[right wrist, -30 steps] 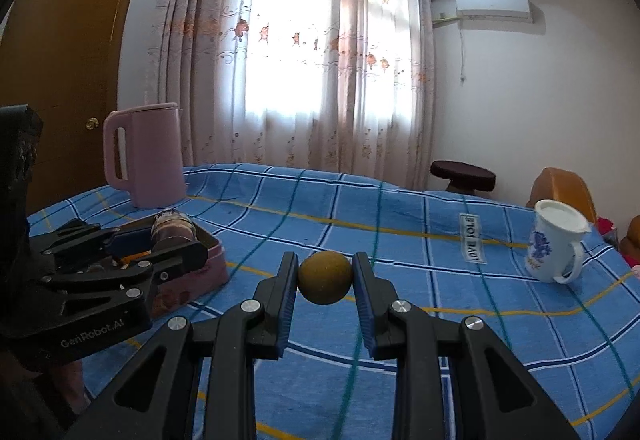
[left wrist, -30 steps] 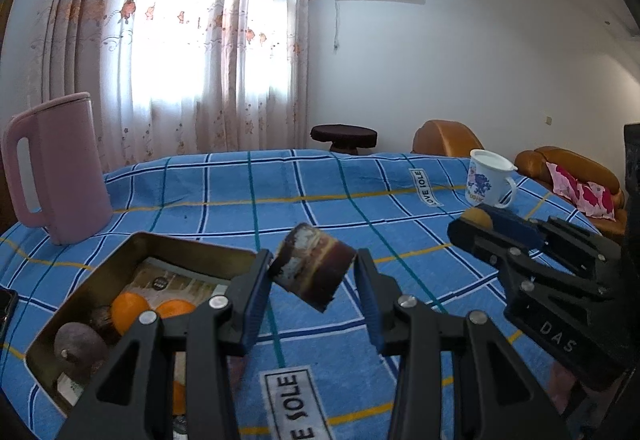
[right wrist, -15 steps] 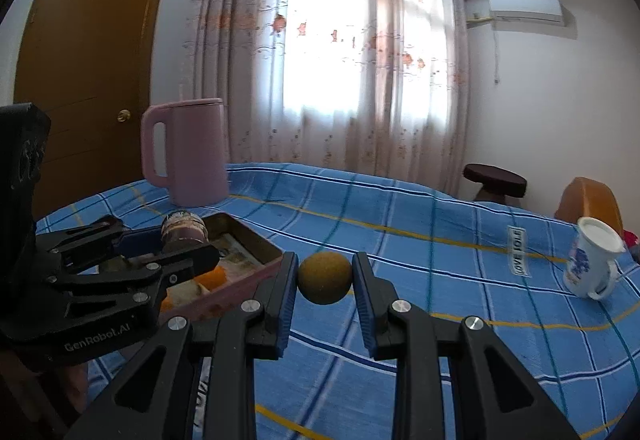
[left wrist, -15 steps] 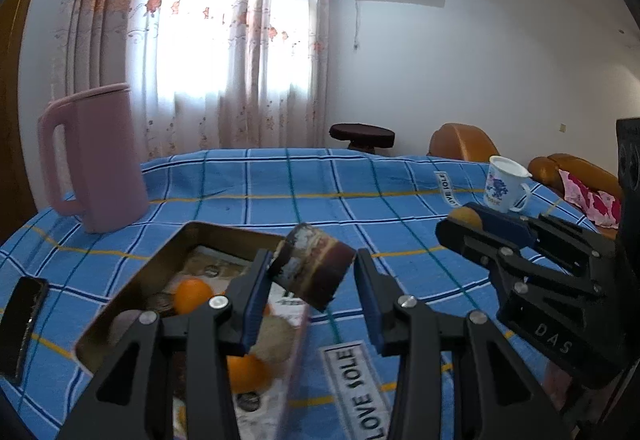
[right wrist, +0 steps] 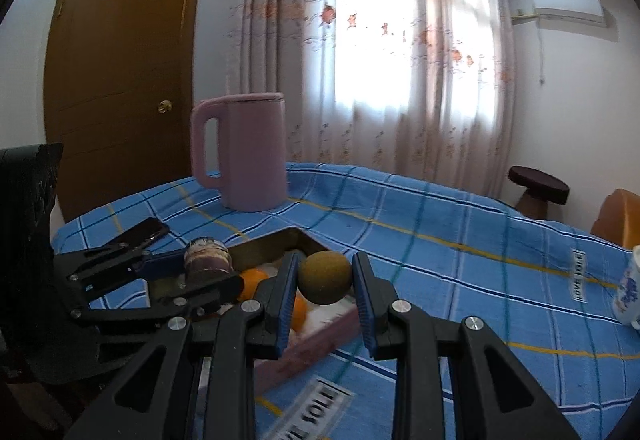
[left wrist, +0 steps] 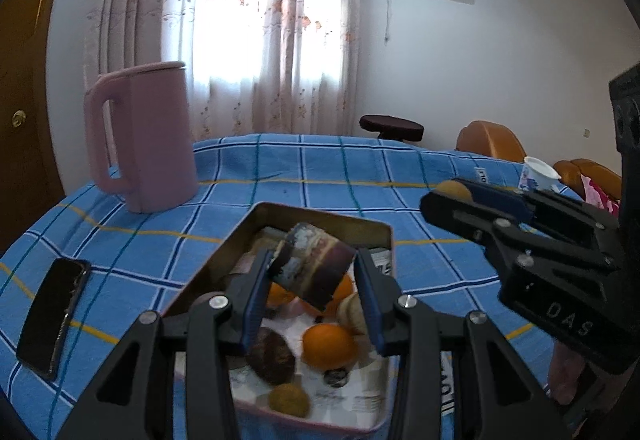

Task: Organize fruits
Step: 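Carry the yellow-green fruit and brown slice into the pink tin and release both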

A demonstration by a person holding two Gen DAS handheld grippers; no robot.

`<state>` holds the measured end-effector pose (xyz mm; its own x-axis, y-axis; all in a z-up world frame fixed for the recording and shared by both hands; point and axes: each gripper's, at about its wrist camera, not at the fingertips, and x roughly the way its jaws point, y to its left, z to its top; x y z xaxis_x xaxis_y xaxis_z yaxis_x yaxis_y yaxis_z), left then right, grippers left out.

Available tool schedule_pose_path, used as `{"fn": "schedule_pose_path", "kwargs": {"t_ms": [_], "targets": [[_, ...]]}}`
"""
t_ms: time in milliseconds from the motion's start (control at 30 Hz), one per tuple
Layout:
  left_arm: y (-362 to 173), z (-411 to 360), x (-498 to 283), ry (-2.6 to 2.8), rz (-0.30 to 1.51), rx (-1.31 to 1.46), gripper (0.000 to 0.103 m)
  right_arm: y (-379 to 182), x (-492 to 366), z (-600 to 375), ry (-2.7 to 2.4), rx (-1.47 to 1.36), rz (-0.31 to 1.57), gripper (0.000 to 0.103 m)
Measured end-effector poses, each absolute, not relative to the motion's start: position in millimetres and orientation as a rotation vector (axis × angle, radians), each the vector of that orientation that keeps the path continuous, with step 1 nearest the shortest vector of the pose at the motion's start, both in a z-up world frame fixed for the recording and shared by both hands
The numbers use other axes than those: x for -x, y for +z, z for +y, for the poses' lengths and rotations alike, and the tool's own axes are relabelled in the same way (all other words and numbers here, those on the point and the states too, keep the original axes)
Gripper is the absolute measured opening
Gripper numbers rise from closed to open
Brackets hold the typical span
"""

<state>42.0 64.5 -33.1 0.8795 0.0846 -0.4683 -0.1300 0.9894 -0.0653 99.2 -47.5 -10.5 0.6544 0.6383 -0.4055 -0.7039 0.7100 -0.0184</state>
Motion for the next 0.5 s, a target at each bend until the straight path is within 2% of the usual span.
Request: {"fn": "schedule_pose_path", "kwargs": {"t_ms": [500], "targets": [[-46,90,-30,0.145,0.535,0.109,0.043,-40,-108,-4,0.812,0.249,0.563,0.029]]}}
